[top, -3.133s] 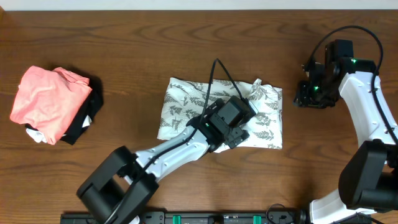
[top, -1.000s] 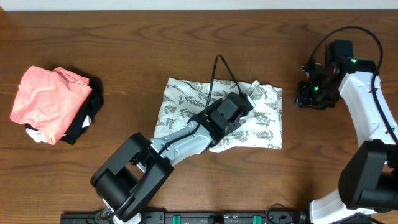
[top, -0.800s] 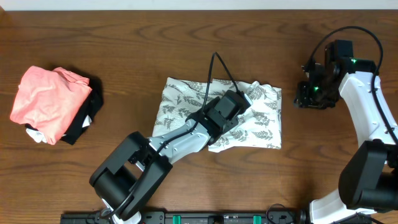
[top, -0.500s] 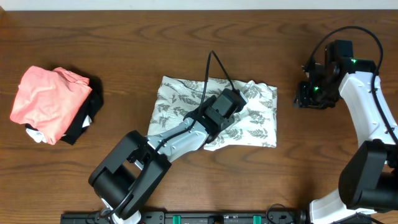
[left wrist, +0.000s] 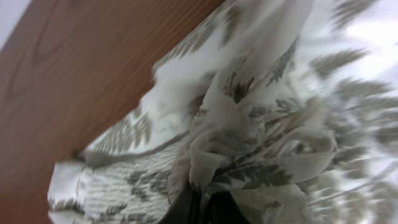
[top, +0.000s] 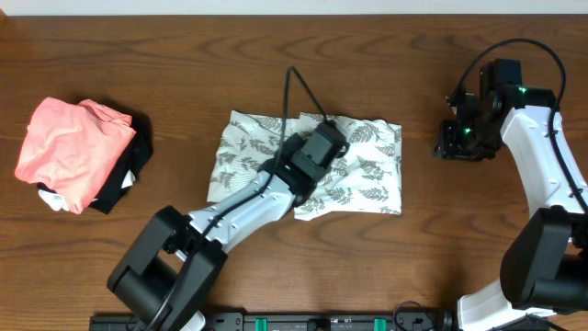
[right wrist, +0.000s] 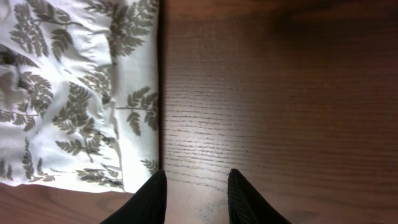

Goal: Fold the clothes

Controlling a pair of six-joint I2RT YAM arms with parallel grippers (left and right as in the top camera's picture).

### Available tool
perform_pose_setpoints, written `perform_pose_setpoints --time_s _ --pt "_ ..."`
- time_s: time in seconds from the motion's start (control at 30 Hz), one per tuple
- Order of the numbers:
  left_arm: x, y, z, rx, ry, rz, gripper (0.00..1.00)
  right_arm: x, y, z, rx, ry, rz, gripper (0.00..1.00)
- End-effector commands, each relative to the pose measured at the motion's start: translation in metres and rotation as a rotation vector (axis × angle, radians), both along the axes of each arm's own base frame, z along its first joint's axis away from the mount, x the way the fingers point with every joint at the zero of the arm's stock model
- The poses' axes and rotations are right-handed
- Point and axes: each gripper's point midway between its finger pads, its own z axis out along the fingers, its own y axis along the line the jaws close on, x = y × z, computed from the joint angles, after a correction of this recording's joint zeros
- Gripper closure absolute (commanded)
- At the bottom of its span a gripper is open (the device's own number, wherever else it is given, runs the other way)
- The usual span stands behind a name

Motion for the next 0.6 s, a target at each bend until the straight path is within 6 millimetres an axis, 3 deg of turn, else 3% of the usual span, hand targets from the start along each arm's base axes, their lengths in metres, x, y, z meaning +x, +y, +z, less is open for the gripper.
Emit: perform_pose_setpoints --time_s 0.0,0.47,0.57 --pt "0.011 0.023 0.006 -0.02 -0.015 0.126 0.94 0.001 0.002 0.002 -0.002 -0.01 0.013 0.69" --pt "0.015 0.038 0.004 -0.049 -0.002 0.211 0.94 0.001 0.002 0.002 -0.001 -0.011 0.014 0.69" --pt "0.015 0.038 0.004 -0.047 0.0 0.211 0.94 0.0 0.021 0.007 0.095 -0.035 0.114 0.78"
